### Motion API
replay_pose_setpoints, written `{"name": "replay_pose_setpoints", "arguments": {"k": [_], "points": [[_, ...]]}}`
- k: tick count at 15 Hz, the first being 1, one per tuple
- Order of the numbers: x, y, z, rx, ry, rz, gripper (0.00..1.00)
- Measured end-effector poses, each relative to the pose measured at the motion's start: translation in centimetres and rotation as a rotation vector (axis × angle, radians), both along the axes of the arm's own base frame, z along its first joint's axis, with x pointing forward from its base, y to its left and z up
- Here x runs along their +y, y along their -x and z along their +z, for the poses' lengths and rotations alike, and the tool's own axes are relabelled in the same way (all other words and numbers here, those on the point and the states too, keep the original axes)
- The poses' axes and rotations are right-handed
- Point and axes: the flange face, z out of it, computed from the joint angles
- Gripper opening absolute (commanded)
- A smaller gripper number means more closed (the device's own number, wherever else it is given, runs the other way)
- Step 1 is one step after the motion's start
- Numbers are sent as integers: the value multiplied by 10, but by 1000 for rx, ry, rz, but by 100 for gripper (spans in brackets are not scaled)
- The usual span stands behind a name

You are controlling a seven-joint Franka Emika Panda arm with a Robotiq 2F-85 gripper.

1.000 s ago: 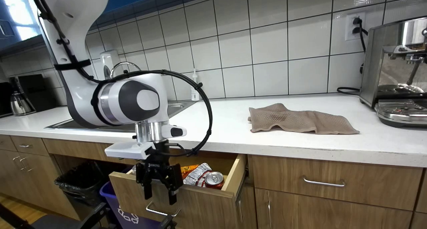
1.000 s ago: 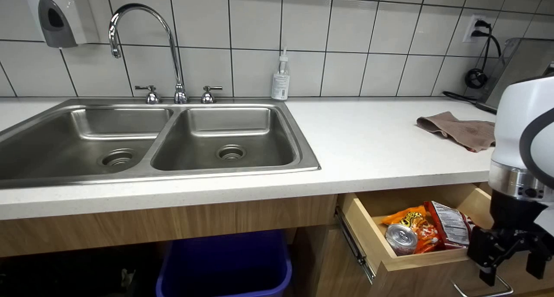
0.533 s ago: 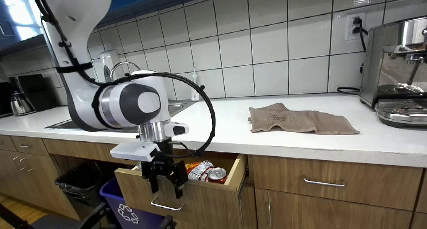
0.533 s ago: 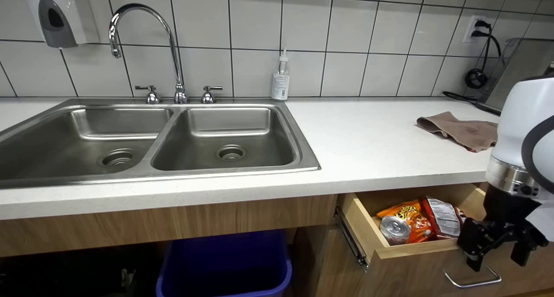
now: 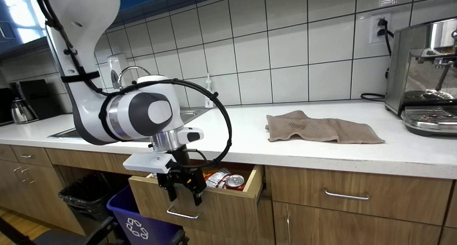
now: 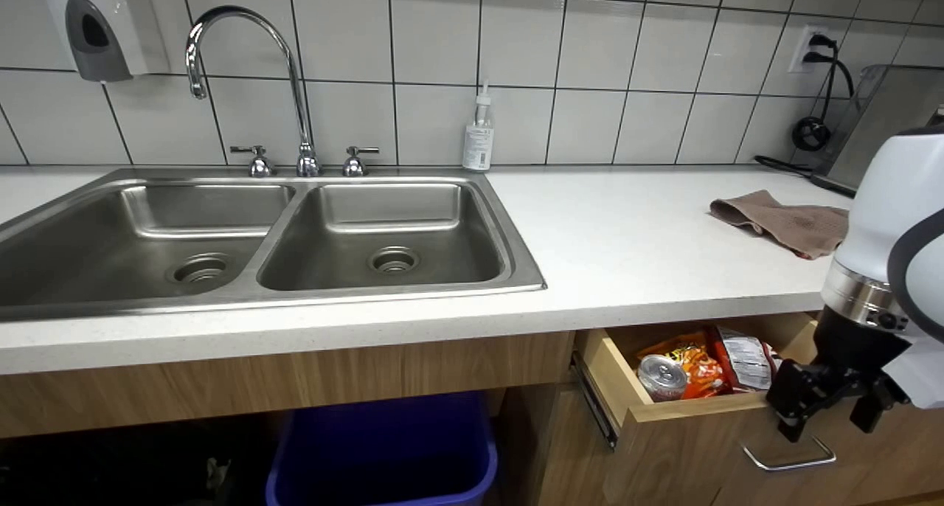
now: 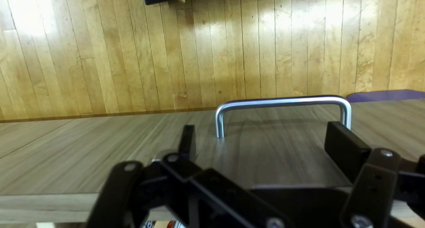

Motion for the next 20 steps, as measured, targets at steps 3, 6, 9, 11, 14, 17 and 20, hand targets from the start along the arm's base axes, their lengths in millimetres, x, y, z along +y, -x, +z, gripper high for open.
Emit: {"name": "replay_pose_setpoints", "arguments": {"k": [3,6,9,11,14,17,20], "points": [[1,-3,0,-14,7,8,100],[1,-10,1,-24,14,16,100],[1,-23,1,-40,21,21,100],[1,-31,1,-49,24,25,100],[0,-43,1,-64,29,31,100],[0,-55,0,-77,34,38,100],[0,-67,0,-91,39,45,100]]}}
